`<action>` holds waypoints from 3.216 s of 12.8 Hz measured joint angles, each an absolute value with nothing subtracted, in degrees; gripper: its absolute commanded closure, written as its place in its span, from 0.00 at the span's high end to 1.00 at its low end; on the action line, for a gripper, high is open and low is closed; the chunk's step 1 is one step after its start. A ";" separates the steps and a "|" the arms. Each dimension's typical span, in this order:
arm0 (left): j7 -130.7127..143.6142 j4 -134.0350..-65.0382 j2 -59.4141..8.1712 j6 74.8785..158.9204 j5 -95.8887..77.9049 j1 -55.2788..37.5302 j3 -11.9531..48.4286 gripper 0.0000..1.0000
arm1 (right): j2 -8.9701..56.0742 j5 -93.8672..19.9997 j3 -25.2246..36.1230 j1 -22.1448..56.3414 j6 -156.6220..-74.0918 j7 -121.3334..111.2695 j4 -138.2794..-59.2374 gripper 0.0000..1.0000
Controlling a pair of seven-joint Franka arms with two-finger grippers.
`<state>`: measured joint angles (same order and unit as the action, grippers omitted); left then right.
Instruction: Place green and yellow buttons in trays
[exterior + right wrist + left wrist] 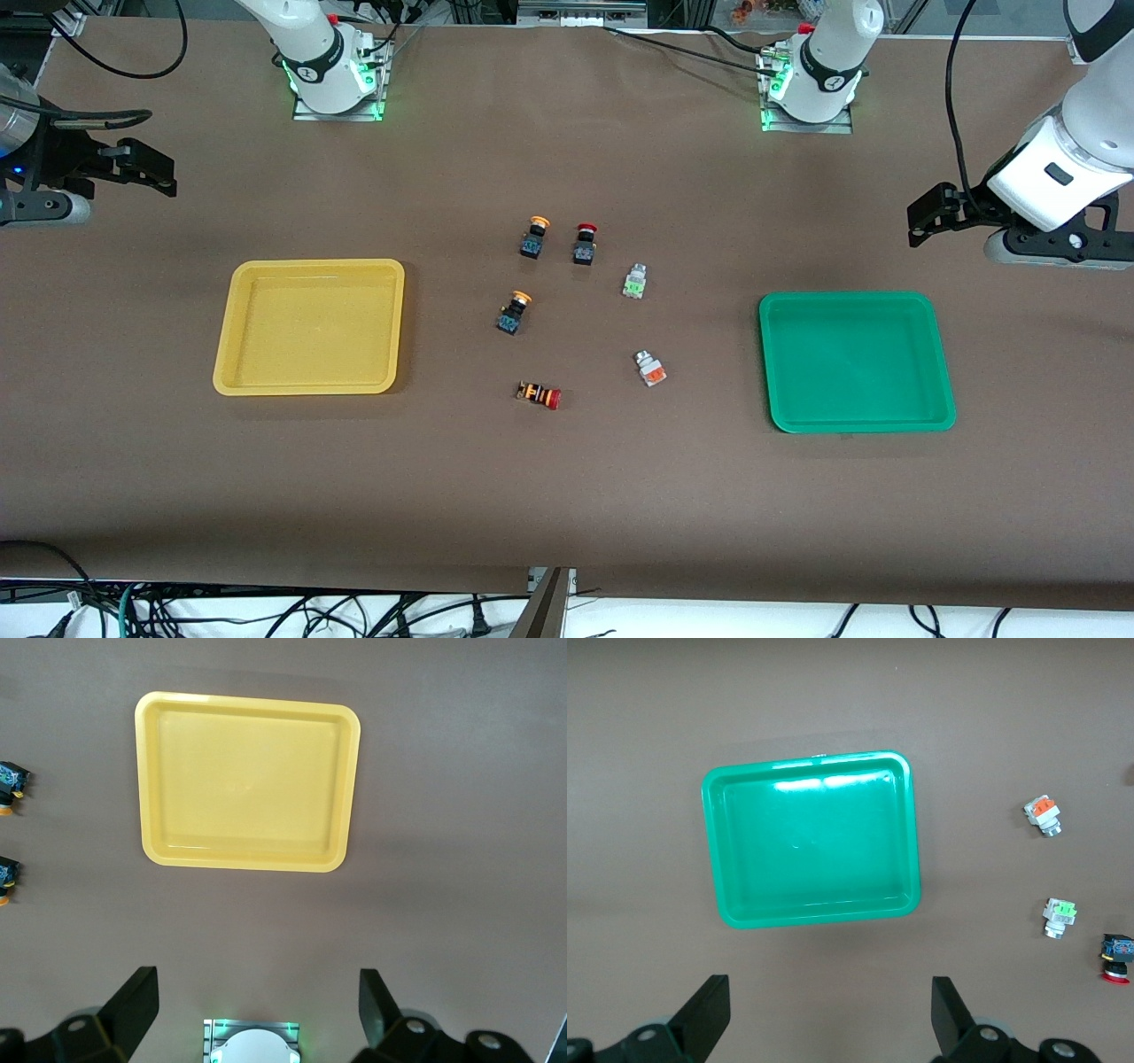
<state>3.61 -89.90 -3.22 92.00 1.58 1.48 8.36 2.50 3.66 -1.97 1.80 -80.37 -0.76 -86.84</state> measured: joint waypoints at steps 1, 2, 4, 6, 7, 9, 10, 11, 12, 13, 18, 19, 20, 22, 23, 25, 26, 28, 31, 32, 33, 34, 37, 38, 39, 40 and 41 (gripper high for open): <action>3.61 -89.90 -3.22 92.00 1.58 1.48 8.36 1.00 | 2.50 3.66 -1.97 1.80 -80.37 -0.76 -86.84 1.00; 3.61 -89.90 -3.22 92.00 1.58 1.48 8.36 1.00 | 2.50 3.66 -1.97 1.80 -80.37 -0.76 -86.84 1.00; 3.61 -89.90 -3.22 92.00 1.58 1.47 8.36 1.00 | 2.51 3.66 -1.97 1.80 -80.37 -0.76 -86.84 1.00; 3.61 -89.90 -3.22 92.00 1.58 1.47 8.36 1.00 | 2.54 3.66 -1.97 1.80 -80.37 -0.76 -86.84 1.00; 3.61 -89.90 -3.22 92.00 1.58 1.47 8.36 1.00 | 2.56 3.66 -1.97 1.80 -80.37 -0.76 -86.84 1.00; 3.61 -89.90 -3.25 91.99 1.58 1.47 8.36 1.00 | 2.60 3.66 -1.97 1.80 -80.37 -0.76 -86.84 1.00; 3.61 -89.90 -3.26 91.99 1.58 1.47 8.36 1.00 | 2.66 3.63 -1.97 1.80 -80.37 -0.76 -86.84 1.00; 3.61 -89.90 -3.26 91.99 1.58 1.47 8.36 1.00 | 2.84 3.60 -2.00 1.83 -80.38 -0.76 -86.85 1.00; 3.61 -89.90 -3.27 91.98 1.58 1.48 8.36 1.00 | 3.13 3.56 -2.12 1.91 -80.41 -0.76 -86.85 1.00; 3.61 -89.90 -3.31 91.90 1.58 1.49 8.36 1.00 | 3.44 3.27 -2.23 2.08 -80.49 -0.75 -86.86 1.00; 3.61 -89.90 -3.41 91.37 1.58 1.52 8.36 1.00 | 4.87 2.49 -2.23 2.70 -80.70 -0.73 -86.88 1.00; 3.61 -89.90 -3.41 91.34 1.58 1.52 8.36 1.00 | 5.48 2.50 -2.23 2.71 -80.81 -0.74 -86.89 1.00; 3.61 -89.90 -3.41 91.31 1.58 1.51 8.36 1.00 | 6.09 2.50 -2.23 2.73 -81.00 -0.75 -86.91 1.00; 3.61 -89.90 -3.41 91.29 1.58 1.51 8.36 1.00 | 7.45 2.48 -2.23 2.76 -81.18 -0.75 -86.92 1.00; 3.61 -89.90 -3.41 91.28 1.58 1.51 8.36 1.00 | 7.99 2.41 -2.23 2.81 -81.24 -0.75 -86.93 1.00; 3.61 -89.90 -3.43 91.22 1.58 1.50 8.36 1.00 | 8.80 1.83 -2.27 3.61 -81.36 -0.74 -86.94 1.00; 3.61 -89.94 -3.55 91.10 1.58 1.43 8.39 1.00 | 9.12 1.64 -2.30 4.69 -81.60 -0.62 -86.95 1.00; 3.61 -90.09 -4.96 89.50 1.58 0.73 8.87 1.00 | 9.68 1.61 -2.36 7.36 -82.18 1.31 -86.96 1.00; 7.01 -90.21 -9.71 88.97 1.55 -3.22 9.47 1.00 | 9.85 1.48 -2.39 8.73 -82.19 2.72 -86.98 1.00; 11.13 -90.23 -11.67 90.26 1.54 -5.00 9.60 1.00 | 9.88 0.73 -2.39 8.85 -82.23 3.59 -87.01 1.00; 15.68 -90.26 -13.90 92.23 1.53 -6.87 9.85 1.00 | 10.07 -0.51 -2.39 9.31 -82.61 5.67 -87.19 1.00; 19.94 -90.29 -16.15 94.75 1.53 -8.60 10.03 1.00 | 10.55 -1.56 -2.41 10.32 -83.78 8.33 -87.58 1.00; 31.64 -90.35 -23.43 104.86 1.53 -12.91 10.21 1.00 | 15.12 -2.66 -2.61 17.07 -91.10 18.27 -89.45 1.00; 35.12 -90.33 -25.62 108.49 1.53 -13.84 10.25 1.00 | 17.40 -2.66 -2.68 19.60 -93.84 21.39 -89.75 1.00; 38.94 -90.28 -27.69 111.67 1.53 -14.60 10.28 1.00 | 20.03 -2.66 -2.71 22.05 -96.80 24.40 -89.92 1.00; 42.71 -90.22 -29.63 114.59 1.53 -15.19 10.29 1.00 | 22.54 -2.67 -2.74 24.08 -99.37 27.35 -89.96 1.00; 46.12 -90.00 -31.65 117.43 1.53 -15.70 10.30 1.00 | 24.79 -2.67 -2.75 25.95 -101.37 30.27 -89.98 1.00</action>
